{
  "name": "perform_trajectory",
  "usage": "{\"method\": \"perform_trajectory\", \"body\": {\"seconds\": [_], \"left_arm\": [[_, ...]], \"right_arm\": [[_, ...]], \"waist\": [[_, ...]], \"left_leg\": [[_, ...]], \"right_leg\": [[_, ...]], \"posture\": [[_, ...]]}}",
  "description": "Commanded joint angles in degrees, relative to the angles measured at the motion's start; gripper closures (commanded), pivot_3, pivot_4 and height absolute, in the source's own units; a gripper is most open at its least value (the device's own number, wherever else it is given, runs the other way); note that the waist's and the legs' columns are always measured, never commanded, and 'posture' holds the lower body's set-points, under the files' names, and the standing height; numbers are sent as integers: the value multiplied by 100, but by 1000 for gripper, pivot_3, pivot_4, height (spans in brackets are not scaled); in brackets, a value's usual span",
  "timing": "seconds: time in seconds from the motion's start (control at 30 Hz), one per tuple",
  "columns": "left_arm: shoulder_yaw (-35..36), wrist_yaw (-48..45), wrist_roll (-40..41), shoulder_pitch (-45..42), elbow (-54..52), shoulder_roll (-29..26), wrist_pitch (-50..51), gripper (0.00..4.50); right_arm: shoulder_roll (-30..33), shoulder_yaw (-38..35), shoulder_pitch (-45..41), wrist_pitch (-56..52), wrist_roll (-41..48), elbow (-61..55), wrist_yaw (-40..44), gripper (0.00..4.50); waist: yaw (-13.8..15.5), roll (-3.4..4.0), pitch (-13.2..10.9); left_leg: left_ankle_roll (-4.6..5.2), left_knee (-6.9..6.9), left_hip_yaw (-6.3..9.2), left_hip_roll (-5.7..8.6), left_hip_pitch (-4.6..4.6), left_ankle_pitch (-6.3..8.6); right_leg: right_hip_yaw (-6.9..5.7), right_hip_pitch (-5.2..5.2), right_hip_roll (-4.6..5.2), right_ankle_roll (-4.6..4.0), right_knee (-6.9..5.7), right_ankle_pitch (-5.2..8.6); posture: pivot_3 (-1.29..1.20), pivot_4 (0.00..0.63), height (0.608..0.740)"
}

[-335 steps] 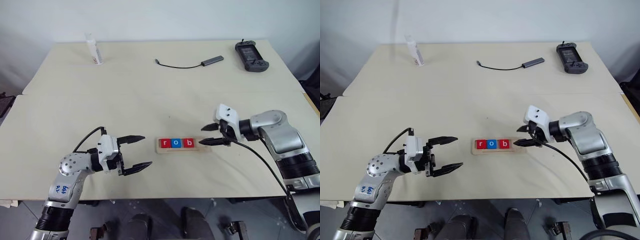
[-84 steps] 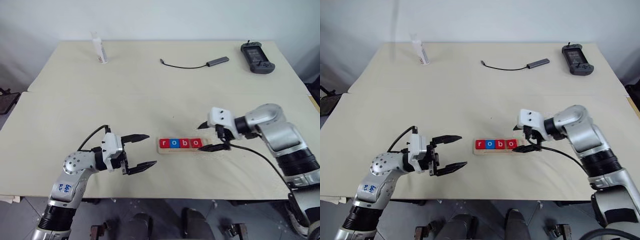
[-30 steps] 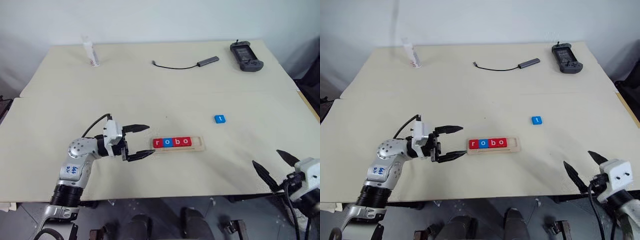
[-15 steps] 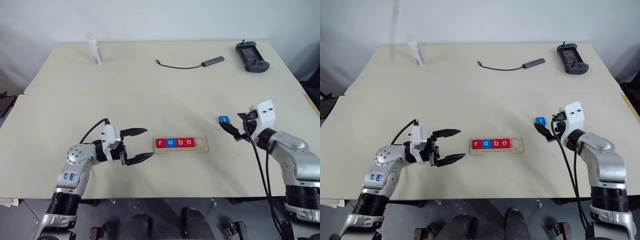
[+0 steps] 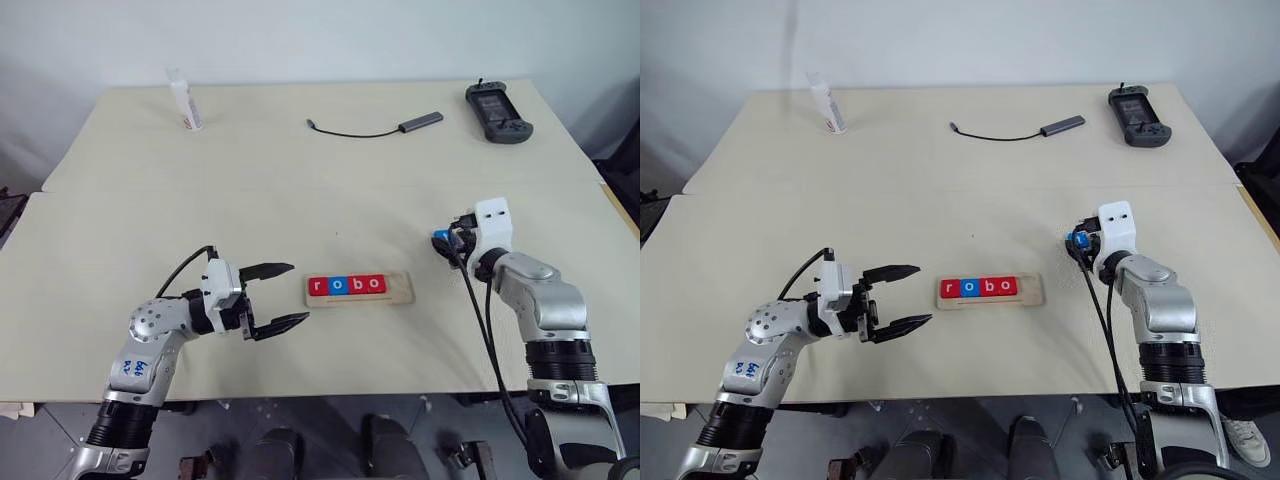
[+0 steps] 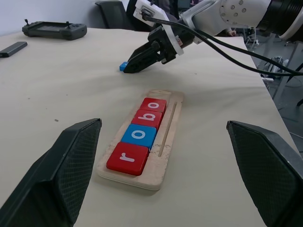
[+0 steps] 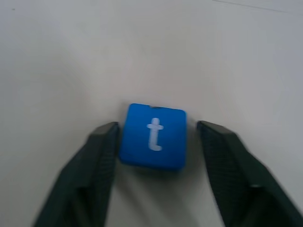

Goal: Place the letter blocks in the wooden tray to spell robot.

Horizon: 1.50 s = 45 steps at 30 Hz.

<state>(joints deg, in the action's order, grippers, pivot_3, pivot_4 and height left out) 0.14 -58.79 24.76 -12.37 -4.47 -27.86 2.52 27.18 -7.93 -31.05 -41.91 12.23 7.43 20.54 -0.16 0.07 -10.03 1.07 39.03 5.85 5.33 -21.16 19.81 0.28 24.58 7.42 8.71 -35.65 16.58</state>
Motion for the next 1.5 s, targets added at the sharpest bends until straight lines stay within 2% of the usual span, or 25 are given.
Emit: {"method": "perform_trajectory", "body": {"seconds": [0.03, 0.13, 0.33, 0.47, 0.7, 0.8, 0.93, 1.03, 1.1, 1.17, 1.27, 1.4, 1.5], "left_arm": [[41, 12, 53, -34, -192, -6, -43, 0], [-10, -7, 53, -53, -163, 44, -56, 0], [-190, -159, 44, -161, -1, 199, -106, 0], [-294, -468, 78, -377, 288, 254, -128, 0], [-346, -772, 140, -568, 379, 246, -60, 0], [-339, -870, 177, -581, 324, 194, 32, 0], [-290, -857, 201, -506, 242, 168, 109, 0], [-270, -833, 197, -461, 207, 168, 129, 0], [-254, -787, 217, -403, 147, 177, 174, 0], [-244, -748, 229, -333, 68, 179, 204, 0], [-237, -695, 233, -284, -41, 173, 259, 0], [-225, -700, 245, -265, -153, 135, 318, 0], [-197, -720, 270, -219, -241, 91, 360, 0]], "right_arm": [[25, -145, 162, -321, 117, -453, -44, 2987], [121, -223, 367, -471, 177, -959, 4, 3034], [93, -989, 1320, -1614, 622, -3006, -270, 3034], [-510, -1497, 2311, -2610, 915, -4660, -694, 3034], [-1168, -1221, 2883, -2488, 871, -4948, -1021, 3034], [-1159, -1201, 2981, -2130, 851, -4685, -931, 1954], [-681, -1384, 2888, -1961, 1050, -4718, -538, 634], [-70, -1578, 2865, -2009, 1386, -4653, 42, 634], [586, -1654, 2997, -1874, 1645, -4453, 798, 634], [1537, -1518, 3202, -1178, 1573, -4035, 1917, 634], [2414, -1223, 3119, -182, 1439, -3098, 3076, 634], [3114, -339, 2646, 1286, 851, -1660, 4285, 634], [3115, 211, 2066, 2200, 428, -681, 4667, 634]], "waist": [[7, 0, 0], [16, 0, 0], [35, 1, 0], [84, 2, 2], [13, 4, 3], [14, 4, 3], [15, 4, 3], [20, 4, 3], [29, 4, 3], [36, 4, 2], [37, -2, -1], [6, -4, -2], [10, -4, -2]], "left_leg": [[0, 0, 0, 0, -1, 0], [0, -1, 1, 1, -2, 0], [2, -6, 5, 2, -8, 1], [-2, -9, 10, -6, -5, 2], [0, -5, -4, 1, 5, 2], [-1, -9, -2, -1, 5, 2], [1, -7, -3, 3, 4, 2], [1, -6, -2, 2, 4, 2], [2, -7, -1, 1, 3, 2], [4, -6, -2, 2, 2, 3], [11, -5, -7, 2, 5, 6], [9, -3, -13, -4, 8, 5], [9, -1, -13, -3, 8, 5]], "right_leg": [[0, 0, 0, 0, 0, 0], [-1, 0, 1, 0, 0, 0], [-2, 3, 1, 1, -1, 0], [-4, 0, -7, 0, 1, 0], [10, 2, -4, 0, 2, 0], [9, 4, -6, 0, 2, 0], [9, 2, -3, 0, 3, 0], [8, 1, -3, 0, 5, 0], [5, -1, -4, 0, 7, 0], [5, -2, -2, 0, 9, 0], [4, -10, -2, 2, 16, -1], [5, -10, -5, 3, 14, -1], [5, -9, -4, 3, 14, -1]], "posture": [[0, 150, 740], [0, 150, 740], [0, 150, 740], [0, 150, 740], [0, 150, 740], [0, 150, 740], [0, 150, 740], [0, 150, 740], [0, 150, 740], [0, 150, 740], [0, 150, 740], [0, 150, 740], [0, 150, 740]]}}
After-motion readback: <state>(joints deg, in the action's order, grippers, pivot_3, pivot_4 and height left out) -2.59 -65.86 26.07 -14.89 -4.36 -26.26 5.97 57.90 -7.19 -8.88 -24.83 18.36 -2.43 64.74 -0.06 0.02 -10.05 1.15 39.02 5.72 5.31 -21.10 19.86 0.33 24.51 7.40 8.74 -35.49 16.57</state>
